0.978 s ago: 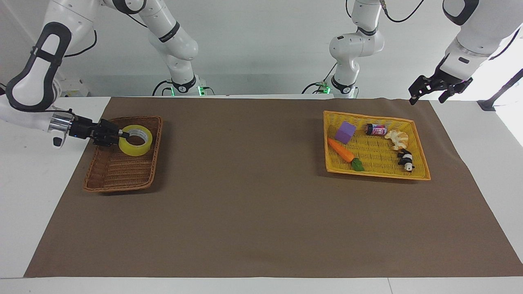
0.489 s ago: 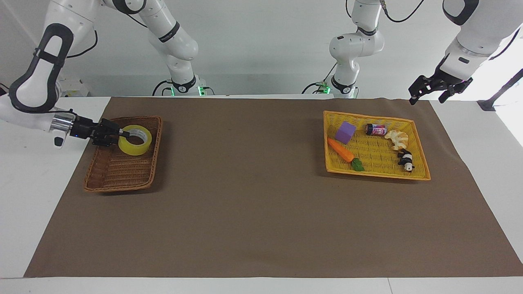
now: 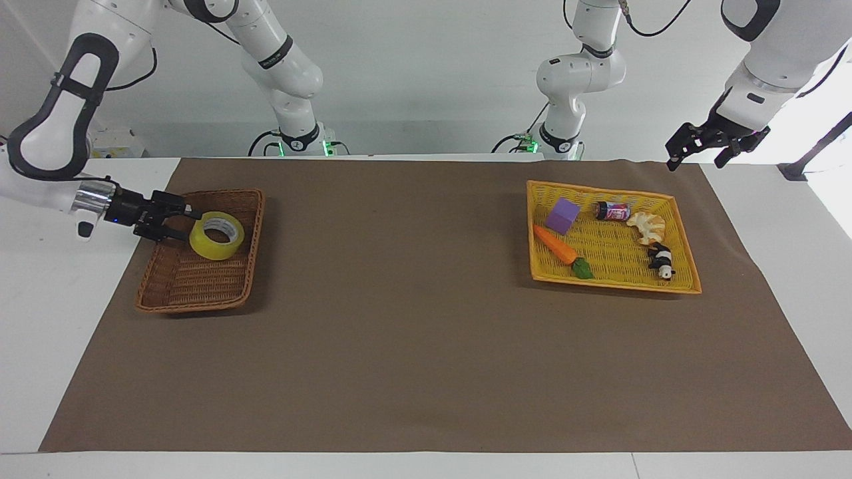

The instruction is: Move tape to another basket

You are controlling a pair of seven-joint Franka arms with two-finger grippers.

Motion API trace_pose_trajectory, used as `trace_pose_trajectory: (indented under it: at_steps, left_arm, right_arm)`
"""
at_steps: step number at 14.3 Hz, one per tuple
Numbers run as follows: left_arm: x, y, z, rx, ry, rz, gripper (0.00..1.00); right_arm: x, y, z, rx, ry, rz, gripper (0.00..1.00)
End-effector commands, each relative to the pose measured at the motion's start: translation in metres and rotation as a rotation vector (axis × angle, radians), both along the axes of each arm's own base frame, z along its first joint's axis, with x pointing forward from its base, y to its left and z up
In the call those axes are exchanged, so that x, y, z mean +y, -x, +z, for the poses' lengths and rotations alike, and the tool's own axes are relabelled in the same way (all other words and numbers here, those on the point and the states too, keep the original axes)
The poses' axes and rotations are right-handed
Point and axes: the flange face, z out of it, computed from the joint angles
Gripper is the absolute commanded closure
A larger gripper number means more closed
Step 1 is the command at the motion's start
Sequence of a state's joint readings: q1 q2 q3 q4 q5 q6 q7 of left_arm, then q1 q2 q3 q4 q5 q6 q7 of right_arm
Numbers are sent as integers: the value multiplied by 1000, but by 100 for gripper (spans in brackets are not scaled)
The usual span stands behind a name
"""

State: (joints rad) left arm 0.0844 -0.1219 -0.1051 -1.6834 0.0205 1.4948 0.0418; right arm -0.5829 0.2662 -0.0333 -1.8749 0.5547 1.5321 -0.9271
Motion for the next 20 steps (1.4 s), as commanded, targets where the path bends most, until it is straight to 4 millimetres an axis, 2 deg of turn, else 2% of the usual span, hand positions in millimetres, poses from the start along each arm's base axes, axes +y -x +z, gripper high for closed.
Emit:
trace_pose_trajectory:
  at_steps: [1,2,5,8,10,12,15,18,20]
  left_arm:
    - [2,6,3,4,-22,-6,0]
    - [3,6,3,4,-22,-4,0]
    - [3,6,3,4,-22,-4,0]
    - [2,6,3,4,-22,-6,0]
    - [3,6,3,4,-22,-4,0]
    - [2,6,3,4,-22,-6,0]
    - [3,6,3,4,-22,-4,0]
    - [3,6,3,4,-22,-4,0]
    - [2,6,3,4,-22,-6,0]
  right_arm:
    - [11,-16,44,-57,128,79,0]
    - [16,-22,60,-70,189,112,0]
    - [56,-41,115,-74,358,182,0]
    - [117,-48,176,-5,531,43,0]
    - [158,-55,203,45,655,-23,0]
    - [186,-53,212,69,748,-16,0]
    - [188,-56,219,119,768,-172,0]
    - [204,-68,238,95,793,-145,0]
    - [201,-74,245,103,795,-143,0]
